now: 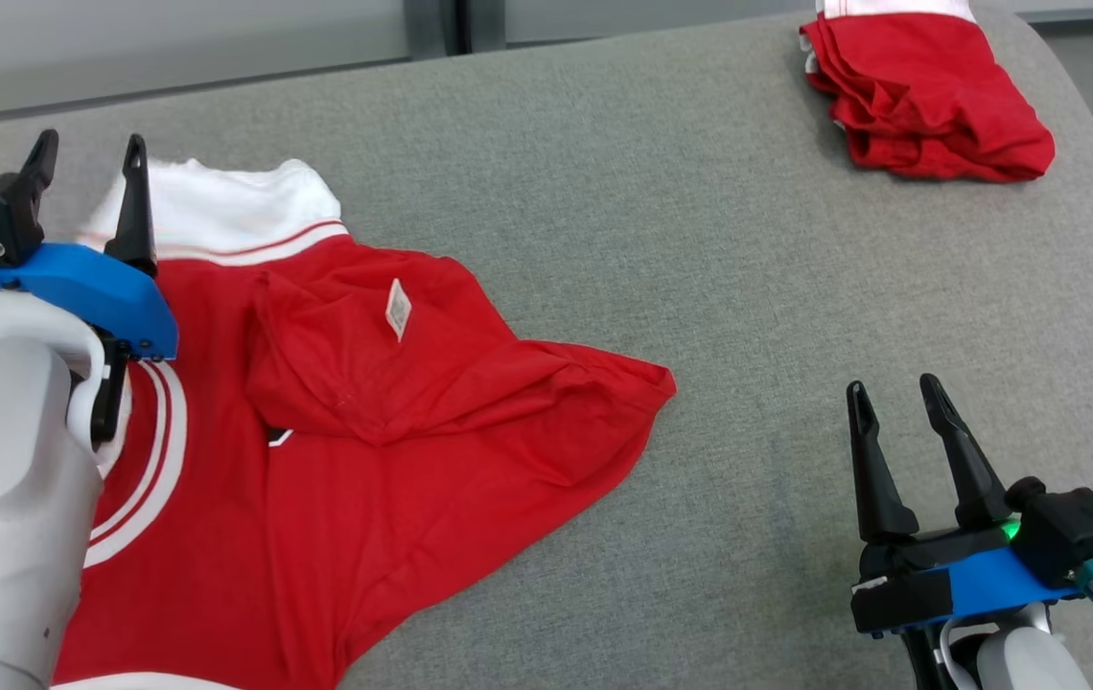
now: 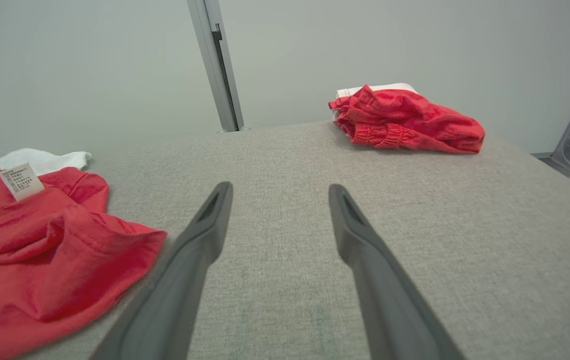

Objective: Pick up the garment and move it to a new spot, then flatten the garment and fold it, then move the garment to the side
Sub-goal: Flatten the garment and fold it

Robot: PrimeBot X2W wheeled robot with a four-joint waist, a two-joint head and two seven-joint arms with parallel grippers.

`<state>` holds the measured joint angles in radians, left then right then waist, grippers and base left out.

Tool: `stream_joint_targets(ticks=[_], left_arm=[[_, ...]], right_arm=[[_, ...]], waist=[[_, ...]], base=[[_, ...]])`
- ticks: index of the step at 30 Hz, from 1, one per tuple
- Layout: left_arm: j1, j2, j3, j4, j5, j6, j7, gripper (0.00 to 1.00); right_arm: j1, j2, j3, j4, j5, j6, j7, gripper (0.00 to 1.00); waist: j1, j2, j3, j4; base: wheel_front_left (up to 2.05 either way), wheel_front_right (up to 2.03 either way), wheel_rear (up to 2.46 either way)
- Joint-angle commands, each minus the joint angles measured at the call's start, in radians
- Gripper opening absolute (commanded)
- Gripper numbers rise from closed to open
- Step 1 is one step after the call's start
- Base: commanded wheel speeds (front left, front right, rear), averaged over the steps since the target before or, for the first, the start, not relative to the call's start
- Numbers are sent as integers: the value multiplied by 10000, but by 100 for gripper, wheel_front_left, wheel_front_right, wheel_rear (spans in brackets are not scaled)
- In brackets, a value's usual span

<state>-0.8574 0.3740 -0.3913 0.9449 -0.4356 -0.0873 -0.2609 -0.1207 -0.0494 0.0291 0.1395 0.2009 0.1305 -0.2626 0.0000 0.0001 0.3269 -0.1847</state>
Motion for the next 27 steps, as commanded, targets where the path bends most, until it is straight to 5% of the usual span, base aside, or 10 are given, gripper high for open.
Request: stream_joint_targets(ticks=[1, 13, 27], left_arm=[[368, 6, 177, -369, 89, 122, -44, 100], [4174, -461, 2400, -5179, 1162, 689, -50, 100], [7717, -2161, 3763, -7952, 2538, 186, -42, 100]], right_arm=[[-31, -19, 4, 20, 1, 5, -30, 100], [428, -21, 89, 136, 15, 5, -30, 100], [1098, -23, 36, 245, -95, 5, -30, 100]], waist=[[0, -1, -95, 56], [0, -1, -1140, 866], [0, -1, -2047, 1812]], base=[[0, 0, 0], [0, 0, 0], [0, 0, 0]])
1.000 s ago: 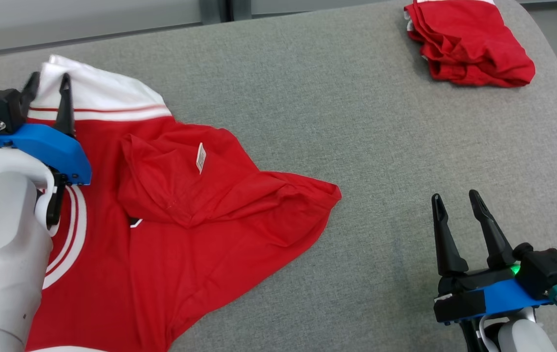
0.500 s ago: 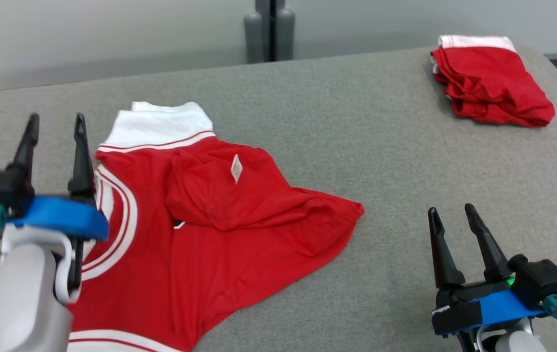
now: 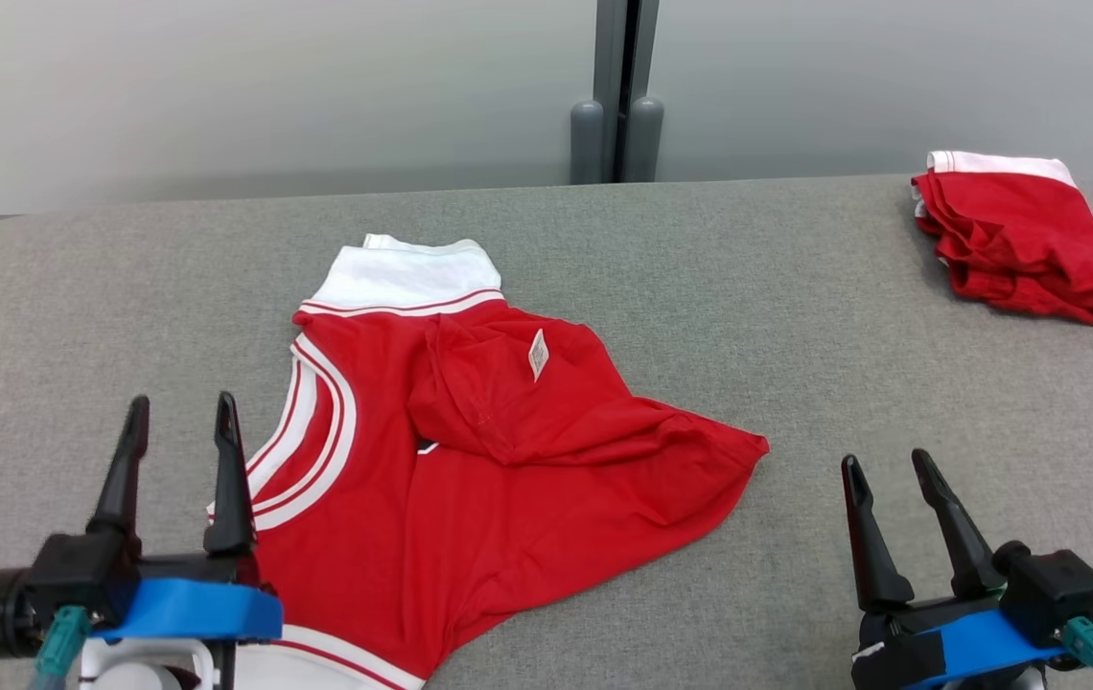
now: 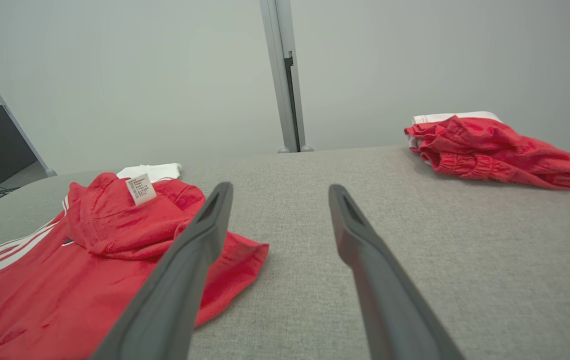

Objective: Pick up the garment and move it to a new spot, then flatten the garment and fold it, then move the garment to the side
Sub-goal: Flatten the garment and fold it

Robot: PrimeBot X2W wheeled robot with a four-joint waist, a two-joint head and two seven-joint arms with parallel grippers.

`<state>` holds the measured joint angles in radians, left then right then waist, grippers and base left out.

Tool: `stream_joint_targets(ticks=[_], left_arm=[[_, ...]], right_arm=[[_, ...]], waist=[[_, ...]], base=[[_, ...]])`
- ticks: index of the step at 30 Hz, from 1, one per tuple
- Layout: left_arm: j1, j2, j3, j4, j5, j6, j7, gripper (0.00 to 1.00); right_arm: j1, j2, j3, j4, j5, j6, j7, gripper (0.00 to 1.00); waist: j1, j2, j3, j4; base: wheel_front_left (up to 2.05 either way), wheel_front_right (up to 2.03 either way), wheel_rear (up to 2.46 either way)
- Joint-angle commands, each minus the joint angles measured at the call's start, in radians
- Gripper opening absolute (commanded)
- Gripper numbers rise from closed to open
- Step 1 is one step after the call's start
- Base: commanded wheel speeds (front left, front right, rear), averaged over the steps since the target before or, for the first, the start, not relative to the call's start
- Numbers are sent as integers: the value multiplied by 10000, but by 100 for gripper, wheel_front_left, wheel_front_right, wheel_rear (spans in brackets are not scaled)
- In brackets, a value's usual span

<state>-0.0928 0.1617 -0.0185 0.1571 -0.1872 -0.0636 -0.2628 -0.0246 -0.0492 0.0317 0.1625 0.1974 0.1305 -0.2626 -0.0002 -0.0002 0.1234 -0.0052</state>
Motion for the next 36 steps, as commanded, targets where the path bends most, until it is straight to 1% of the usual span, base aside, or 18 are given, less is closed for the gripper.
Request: stream_joint_targets(ticks=[1, 6, 10, 26, 30, 36], left_arm=[[239, -153, 78, -153, 122, -82, -24, 100], [872, -595, 321, -354, 321, -233, -24, 100], [1125, -783, 467, -346, 461, -324, -25, 100], [1285, -996, 762, -306, 809, -552, -25, 100], [1303, -1037, 700, -251, 825, -593, -25, 100], [1156, -1085, 550, -271, 862, -600, -24, 100]], right_arm=[[161, -23, 12, 22, -59, 5, -30, 100], [289, -25, 45, 75, -54, 3, -30, 100], [350, -23, 65, 138, -47, 5, -30, 100], [482, -65, 216, 309, -12, 5, -30, 100], [270, -280, 635, 434, -94, 5, -31, 100], [-758, -883, 1505, 952, -171, 5, -30, 100]], waist=[[2, 2, -36, 53], [2, 2, -159, 144], [2, 2, -270, 194], [2, 2, -422, 230], [2, 2, -446, 277], [2, 2, -326, 425]], base=[[0, 0, 0], [0, 0, 0], [0, 0, 0], [0, 0, 0], [0, 0, 0], [0, 0, 0]])
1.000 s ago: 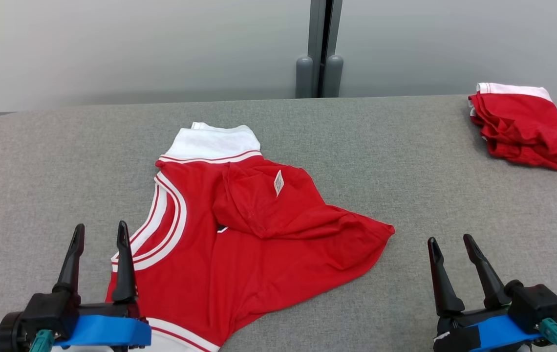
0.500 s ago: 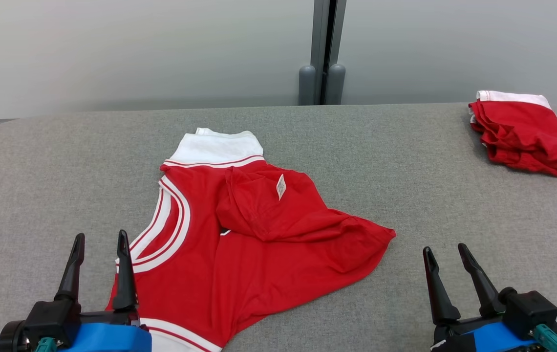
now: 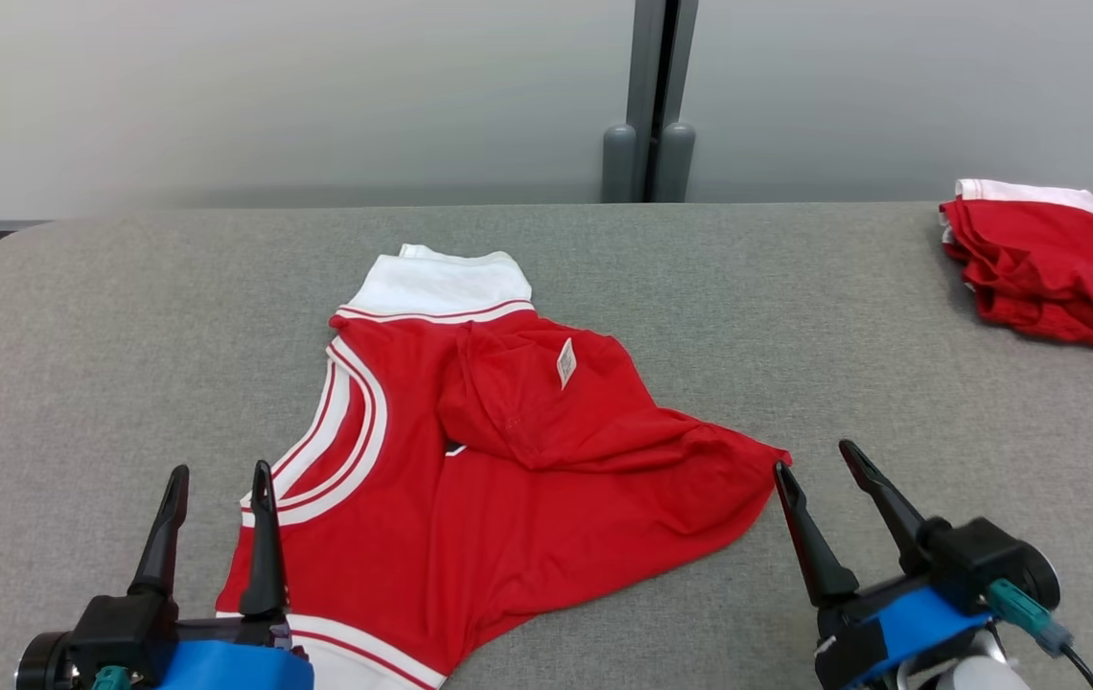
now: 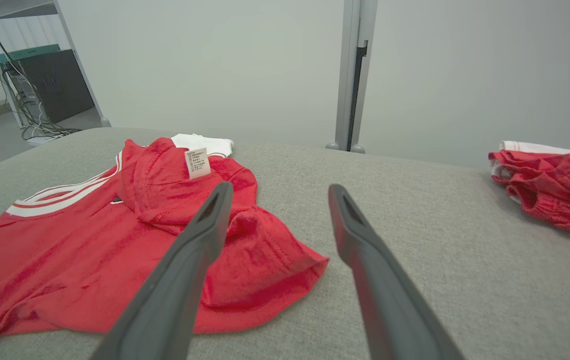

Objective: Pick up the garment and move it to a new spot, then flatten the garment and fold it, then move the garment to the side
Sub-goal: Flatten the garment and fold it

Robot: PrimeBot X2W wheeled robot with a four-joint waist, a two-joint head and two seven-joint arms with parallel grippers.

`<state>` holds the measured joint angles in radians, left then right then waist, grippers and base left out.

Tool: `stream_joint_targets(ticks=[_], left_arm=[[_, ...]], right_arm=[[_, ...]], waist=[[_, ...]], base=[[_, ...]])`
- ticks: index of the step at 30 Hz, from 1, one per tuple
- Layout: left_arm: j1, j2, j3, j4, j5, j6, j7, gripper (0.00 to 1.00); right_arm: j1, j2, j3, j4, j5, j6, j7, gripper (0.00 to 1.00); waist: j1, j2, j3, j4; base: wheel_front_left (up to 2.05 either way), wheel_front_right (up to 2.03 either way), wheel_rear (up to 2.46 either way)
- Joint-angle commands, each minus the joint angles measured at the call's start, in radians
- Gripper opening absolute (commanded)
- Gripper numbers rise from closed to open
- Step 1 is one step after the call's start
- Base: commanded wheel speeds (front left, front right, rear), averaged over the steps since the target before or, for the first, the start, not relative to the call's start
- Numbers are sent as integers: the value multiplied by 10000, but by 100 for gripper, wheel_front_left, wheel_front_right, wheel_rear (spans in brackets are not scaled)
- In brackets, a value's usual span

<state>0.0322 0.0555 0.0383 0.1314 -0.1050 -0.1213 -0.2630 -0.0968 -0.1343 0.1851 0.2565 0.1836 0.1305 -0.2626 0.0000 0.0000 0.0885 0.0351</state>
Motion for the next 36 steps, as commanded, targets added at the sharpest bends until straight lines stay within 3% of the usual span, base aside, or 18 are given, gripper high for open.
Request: stream_joint_targets(ticks=[1, 11, 18, 19, 20, 21, 28, 36], left_arm=[[-135, -28, -49, 0, 39, -28, -23, 100], [-558, -50, -331, 229, -107, -69, -22, 100], [-762, -56, -523, 329, -317, -60, -23, 100], [-765, -55, -542, 350, -355, -43, -22, 100], [-750, -55, -559, 367, -355, -21, -23, 100], [-716, -56, -558, 386, -381, 8, -23, 100], [-371, -56, -608, 491, -525, 95, -23, 100], [-291, -55, -686, 536, -612, 130, -23, 100]], right_arm=[[-267, -145, 116, 174, -19, 3, -31, 100], [-2370, -950, 1427, 2536, 301, 3, 614, 100], [-3168, -1182, 2357, 4158, 967, 4, 1371, 98], [-3204, -1213, 2536, 4291, 1099, 4, 1416, 26], [-3206, -1233, 2696, 4389, 1263, 4, 1410, 10], [-3207, -1241, 2803, 4464, 1423, 4, 1340, 0], [-2708, -1489, 3219, 4053, 2020, 4, 464, 0], [-1054, -1854, 2919, 1900, 2795, 4, 157, 0]], waist=[[0, 0, 49, 69], [0, 0, 458, 694], [0, 0, 652, 1058], [0, 0, 649, 1074], [0, 0, 634, 1078], [0, 0, 603, 1063], [0, 0, 248, 671], [0, 0, 66, 127]], base=[[0, 0, 0], [0, 0, 0], [0, 0, 0], [0, 0, 0], [0, 0, 0], [0, 0, 0], [0, 0, 0], [0, 0, 0]])
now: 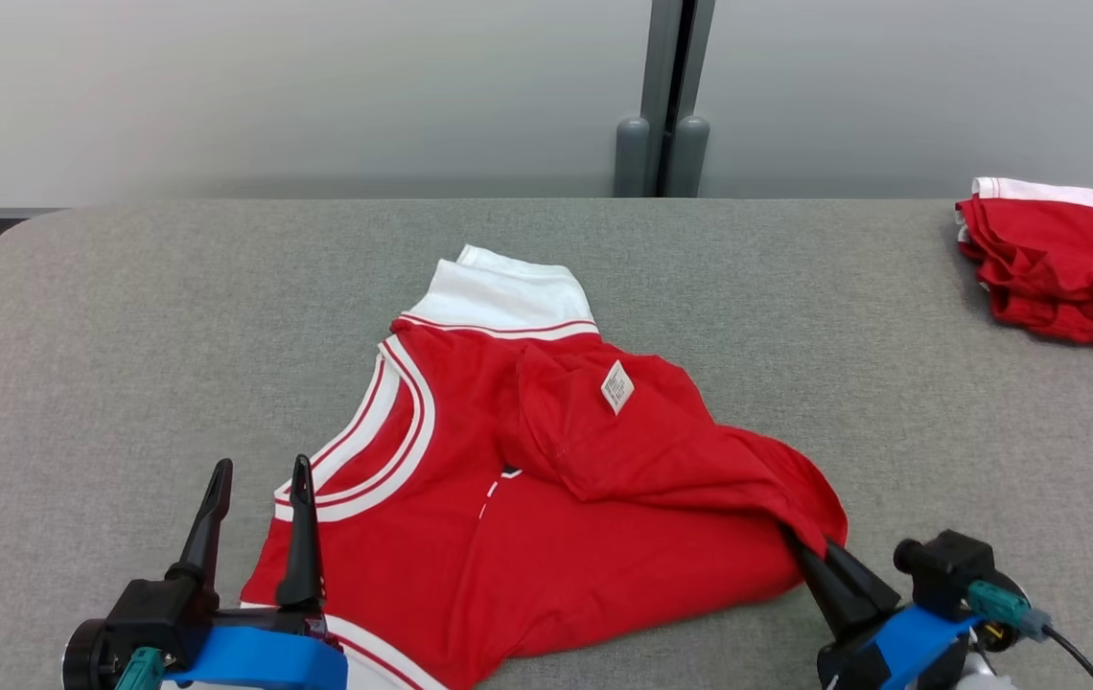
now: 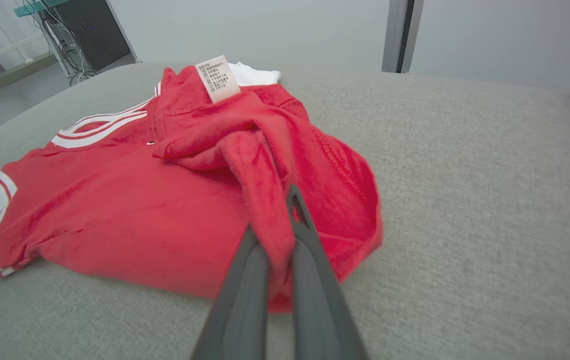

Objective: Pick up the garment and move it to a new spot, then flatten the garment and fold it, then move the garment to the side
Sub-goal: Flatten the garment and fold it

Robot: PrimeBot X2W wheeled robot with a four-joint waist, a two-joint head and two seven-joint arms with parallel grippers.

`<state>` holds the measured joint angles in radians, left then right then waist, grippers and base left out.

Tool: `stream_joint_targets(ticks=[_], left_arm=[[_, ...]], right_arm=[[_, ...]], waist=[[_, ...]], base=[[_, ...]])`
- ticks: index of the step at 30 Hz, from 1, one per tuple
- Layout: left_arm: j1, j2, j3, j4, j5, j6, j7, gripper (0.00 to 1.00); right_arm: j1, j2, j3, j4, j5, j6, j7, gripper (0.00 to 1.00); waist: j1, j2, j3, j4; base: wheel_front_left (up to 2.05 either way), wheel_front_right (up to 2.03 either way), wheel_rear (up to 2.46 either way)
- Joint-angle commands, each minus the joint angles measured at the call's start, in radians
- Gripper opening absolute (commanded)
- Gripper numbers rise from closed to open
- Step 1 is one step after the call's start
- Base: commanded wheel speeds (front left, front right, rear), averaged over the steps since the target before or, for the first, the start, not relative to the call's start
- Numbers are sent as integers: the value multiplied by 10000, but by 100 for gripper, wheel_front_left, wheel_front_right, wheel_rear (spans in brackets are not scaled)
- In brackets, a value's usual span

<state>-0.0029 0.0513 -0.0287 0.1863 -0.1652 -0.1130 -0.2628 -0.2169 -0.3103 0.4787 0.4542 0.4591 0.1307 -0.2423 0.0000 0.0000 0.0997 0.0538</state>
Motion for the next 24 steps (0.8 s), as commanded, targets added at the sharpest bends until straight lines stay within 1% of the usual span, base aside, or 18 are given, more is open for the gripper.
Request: stream_joint_targets(ticks=[1, 5, 8, 9, 10, 11, 14, 19, 20, 24], left_arm=[[71, -14, -45, -17, -31, 58, -25, 100], [103, -11, -96, 2, -101, 76, -25, 100], [206, -13, -123, -24, -147, 98, -24, 100], [216, -13, -116, -23, -165, 115, -25, 100], [217, -13, -123, -14, -170, 116, -25, 100], [232, -10, -115, -8, -172, 123, -24, 100], [226, -12, -106, 15, -167, 105, -25, 100], [42, -12, -110, 25, -68, 62, -25, 100], [9, -12, -104, 17, -57, 62, -24, 100], [-67, -12, -98, 11, -22, 46, -24, 100]], right_arm=[[467, -140, -62, -398, 128, 2, 1, 0], [1801, -311, -522, -1503, 328, 2, 309, 0], [2754, -229, -990, -2118, 234, 2, 607, 0], [2992, -178, -1133, -2268, 163, 2, 692, 11], [3178, -157, -1267, -2394, 41, 2, 751, 56], [3280, -119, -1389, -2529, -120, 2, 774, 100], [3463, 25, -1627, -2919, -498, 3, 797, 100], [3107, 97, -1839, -3569, -1131, 2, 720, 100], [2976, 98, -1810, -3682, -1254, 3, 729, 100], [1986, 70, -1029, -3880, -1724, 2, 1025, 100]], waist=[[0, 0, -48, -96], [0, 0, -43, -187], [0, 0, -15, -283], [0, 0, -4, -320], [0, 0, 6, -337], [0, 0, 21, -365], [0, 0, 49, -410], [0, 0, 66, -369], [0, 0, 81, -349], [0, 0, 161, -246]], base=[[0, 0, 0], [0, 0, 0], [0, 0, 0], [0, 0, 0], [0, 0, 0], [0, 0, 0], [0, 0, 0], [0, 0, 0], [0, 0, 0], [0, 0, 0]])
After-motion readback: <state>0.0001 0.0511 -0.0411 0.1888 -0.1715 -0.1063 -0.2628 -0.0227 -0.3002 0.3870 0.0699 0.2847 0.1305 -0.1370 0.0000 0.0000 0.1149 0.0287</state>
